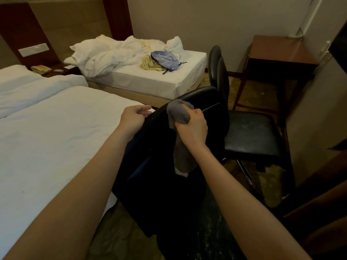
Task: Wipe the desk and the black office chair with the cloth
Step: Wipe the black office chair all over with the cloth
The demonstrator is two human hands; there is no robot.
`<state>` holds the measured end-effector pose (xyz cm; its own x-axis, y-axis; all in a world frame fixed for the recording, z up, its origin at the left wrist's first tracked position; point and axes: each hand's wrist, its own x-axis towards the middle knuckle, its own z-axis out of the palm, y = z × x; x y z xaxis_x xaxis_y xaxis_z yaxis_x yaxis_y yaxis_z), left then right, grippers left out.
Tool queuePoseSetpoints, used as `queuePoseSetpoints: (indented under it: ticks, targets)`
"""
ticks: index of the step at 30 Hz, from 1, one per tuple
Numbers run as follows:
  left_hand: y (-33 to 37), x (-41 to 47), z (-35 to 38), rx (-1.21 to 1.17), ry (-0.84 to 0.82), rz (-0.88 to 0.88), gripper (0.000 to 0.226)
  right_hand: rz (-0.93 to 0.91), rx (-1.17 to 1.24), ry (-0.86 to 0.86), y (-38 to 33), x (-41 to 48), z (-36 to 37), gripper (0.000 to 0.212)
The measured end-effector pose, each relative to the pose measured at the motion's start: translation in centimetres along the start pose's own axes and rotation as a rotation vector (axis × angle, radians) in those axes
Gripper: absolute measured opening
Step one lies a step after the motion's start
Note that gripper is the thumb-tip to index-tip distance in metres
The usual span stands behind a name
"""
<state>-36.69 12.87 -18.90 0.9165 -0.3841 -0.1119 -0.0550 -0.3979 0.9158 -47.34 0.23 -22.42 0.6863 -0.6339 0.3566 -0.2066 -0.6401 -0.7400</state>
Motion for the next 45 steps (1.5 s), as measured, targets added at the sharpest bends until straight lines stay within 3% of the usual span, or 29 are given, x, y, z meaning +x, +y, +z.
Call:
queuePoseSetpoints:
  ticks: [5, 9, 12, 15, 20, 22, 25, 27, 29, 35, 38, 45]
  targets:
    - [0.1, -1.5, -1.1, -0.064, -0.015, -0.052, 0.035, -0.084, -0.099, -0.085, -2.7, -0.6, 3.2, 0.041]
    - [-1.1, -2.5, -3.2, -0.060, -0.045, -0.214, 0.025, -0.083, -0.111, -0.191, -3.0, 0.4, 1.7, 0.013]
    - [-1.2, -2.8, -3.3, -0.119, -0.012, -0.216, 0.021, -0.236, -0.147, -0.289, -4.1, -1.3, 2.4, 0.037]
    - [-1.3, -2.7, -3.3, -0.145, -0.032, -0.249, 0.022, -0.301, 0.011, -0.326, -3.8, -3.6, 2.8, 0.037]
    - [-2.5, -2.5, -2.9, -0.074, 0.051, -0.061, 0.037, -0.303, -0.014, -0.592, 0.3, -6.1, 1.6, 0.032]
    - [-2.8, -2.5, -2.9, -0.034, 0.051, -0.007, 0.039, -0.210, 0.009, -0.495, 1.4, -6.7, 1.0, 0.037]
    - [-3.0, -2.6, -3.1, -0.002, 0.030, 0.032, 0.029, 0.033, 0.094, -0.203, 1.0, -6.1, 0.2, 0.041]
    - [-3.1, -2.8, -2.9, 0.025, 0.028, 0.074, 0.024, 0.090, -0.045, -0.166, -0.2, -5.9, 1.2, 0.042]
    - [-3.2, -3.1, -2.5, 0.073, 0.072, 0.114, 0.025, 0.025, -0.201, -0.222, -0.9, -6.6, 3.2, 0.039]
    - [-3.3, -4.1, -1.8, 0.199, 0.159, 0.227, 0.039, -0.093, -0.332, -0.253, -0.9, -7.2, 3.8, 0.029]
    - [-3.3, -4.0, -2.1, 0.207, 0.145, 0.227, 0.039, -0.280, -0.341, -0.358, -1.3, -8.9, 4.0, 0.020]
    - [-3.2, -4.6, -1.5, 0.293, 0.177, 0.351, 0.038, -0.657, -0.306, -0.579, -2.8, -13.0, 4.4, 0.027]
